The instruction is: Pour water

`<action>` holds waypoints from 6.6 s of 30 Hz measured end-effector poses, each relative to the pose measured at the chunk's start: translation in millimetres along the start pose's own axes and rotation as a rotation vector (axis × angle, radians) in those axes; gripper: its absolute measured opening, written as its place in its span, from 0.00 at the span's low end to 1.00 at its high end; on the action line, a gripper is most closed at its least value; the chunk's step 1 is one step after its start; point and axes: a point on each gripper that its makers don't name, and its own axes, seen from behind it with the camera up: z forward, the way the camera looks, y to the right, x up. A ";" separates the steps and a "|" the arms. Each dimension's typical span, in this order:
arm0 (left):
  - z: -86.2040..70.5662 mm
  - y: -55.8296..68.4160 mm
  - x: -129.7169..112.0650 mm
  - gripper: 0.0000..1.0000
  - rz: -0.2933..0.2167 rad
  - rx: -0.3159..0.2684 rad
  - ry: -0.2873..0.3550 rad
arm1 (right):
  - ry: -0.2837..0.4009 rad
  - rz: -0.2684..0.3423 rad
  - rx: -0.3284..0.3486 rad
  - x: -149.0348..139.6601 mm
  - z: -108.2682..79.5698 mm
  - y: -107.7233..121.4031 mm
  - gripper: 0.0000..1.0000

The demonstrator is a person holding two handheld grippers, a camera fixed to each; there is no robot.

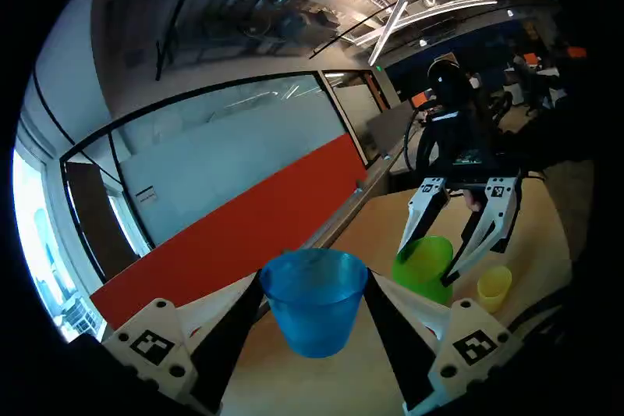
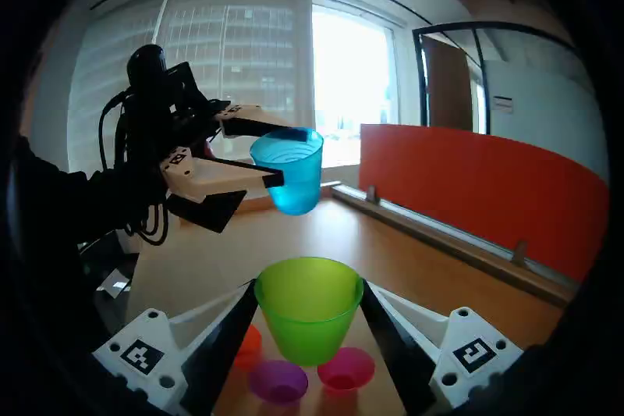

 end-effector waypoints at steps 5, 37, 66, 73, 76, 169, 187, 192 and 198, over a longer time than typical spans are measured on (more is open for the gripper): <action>0.8 2.4 2.8 0.89 0.024 -0.004 0.002 | 0.001 -0.001 0.009 0.2 2.6 -2.6 0.94; 1.1 5.9 16.7 0.89 0.131 -0.004 0.013 | 0.012 0.001 0.045 -1.5 17.0 -13.6 0.94; -1.6 13.5 22.2 0.89 0.220 -0.018 -0.003 | 0.019 0.003 0.056 -2.8 22.6 -15.1 0.94; -2.0 14.9 25.5 0.89 0.247 -0.016 -0.002 | 0.021 0.005 0.060 -2.5 24.2 -16.4 0.94; -1.6 15.2 27.3 0.89 0.254 -0.015 -0.001 | 0.021 0.004 0.061 -2.4 24.1 -17.1 0.94; 3.8 19.5 33.6 0.89 0.434 -0.005 0.035 | 0.031 -0.022 0.099 2.8 31.2 -23.8 0.94; 3.6 19.6 35.3 0.89 0.455 -0.008 0.038 | 0.035 -0.026 0.103 5.6 31.9 -25.1 0.94; 4.4 19.1 34.5 0.89 0.465 -0.007 0.035 | 0.036 -0.029 0.104 5.8 30.9 -25.6 0.94; 6.2 15.5 32.8 0.89 0.462 0.003 0.029 | 0.038 -0.031 0.105 6.5 30.8 -27.5 0.94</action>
